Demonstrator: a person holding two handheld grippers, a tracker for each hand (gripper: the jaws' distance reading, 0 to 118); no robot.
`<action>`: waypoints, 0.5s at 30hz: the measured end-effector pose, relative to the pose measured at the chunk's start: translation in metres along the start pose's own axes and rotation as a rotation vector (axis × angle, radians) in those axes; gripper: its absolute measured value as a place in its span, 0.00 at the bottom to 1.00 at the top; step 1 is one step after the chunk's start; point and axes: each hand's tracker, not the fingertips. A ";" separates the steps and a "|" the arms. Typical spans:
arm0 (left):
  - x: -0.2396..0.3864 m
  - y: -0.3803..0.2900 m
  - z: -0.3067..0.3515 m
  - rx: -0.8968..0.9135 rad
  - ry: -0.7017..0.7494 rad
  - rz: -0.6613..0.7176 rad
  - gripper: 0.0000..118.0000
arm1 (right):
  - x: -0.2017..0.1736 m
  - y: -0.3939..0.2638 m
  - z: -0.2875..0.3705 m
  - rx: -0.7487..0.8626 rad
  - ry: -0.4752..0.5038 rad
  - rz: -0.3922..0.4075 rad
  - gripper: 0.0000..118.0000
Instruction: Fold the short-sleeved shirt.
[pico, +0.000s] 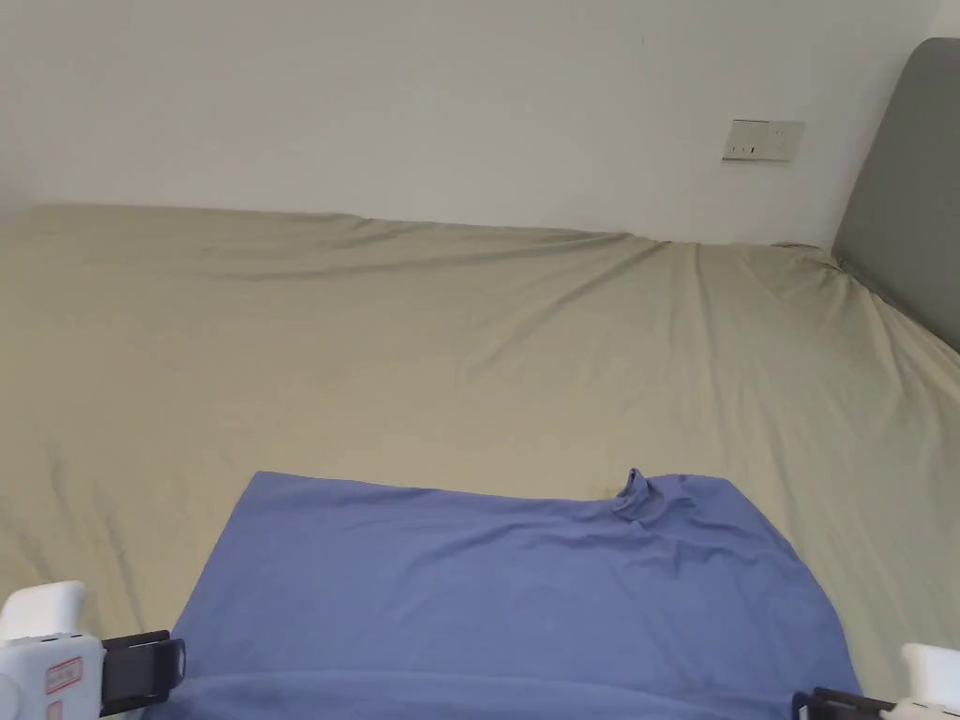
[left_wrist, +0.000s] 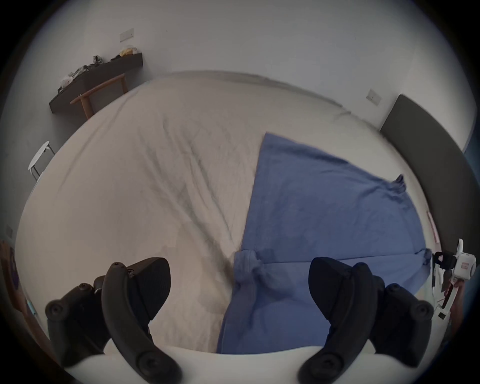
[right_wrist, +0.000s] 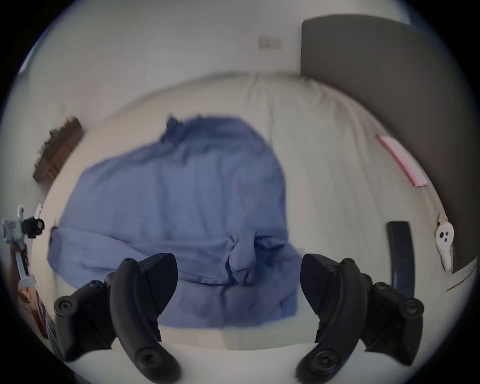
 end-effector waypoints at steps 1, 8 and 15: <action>-0.001 -0.002 0.011 0.028 0.011 0.009 0.92 | 0.002 -0.004 0.021 0.073 -0.018 -0.012 0.86; 0.008 -0.046 0.014 -0.060 0.051 -0.126 0.94 | 0.013 -0.078 0.115 0.167 -0.034 -0.135 0.86; 0.021 -0.081 -0.029 -0.114 0.068 -0.183 0.84 | 0.019 -0.114 0.124 0.071 -0.134 -0.044 0.86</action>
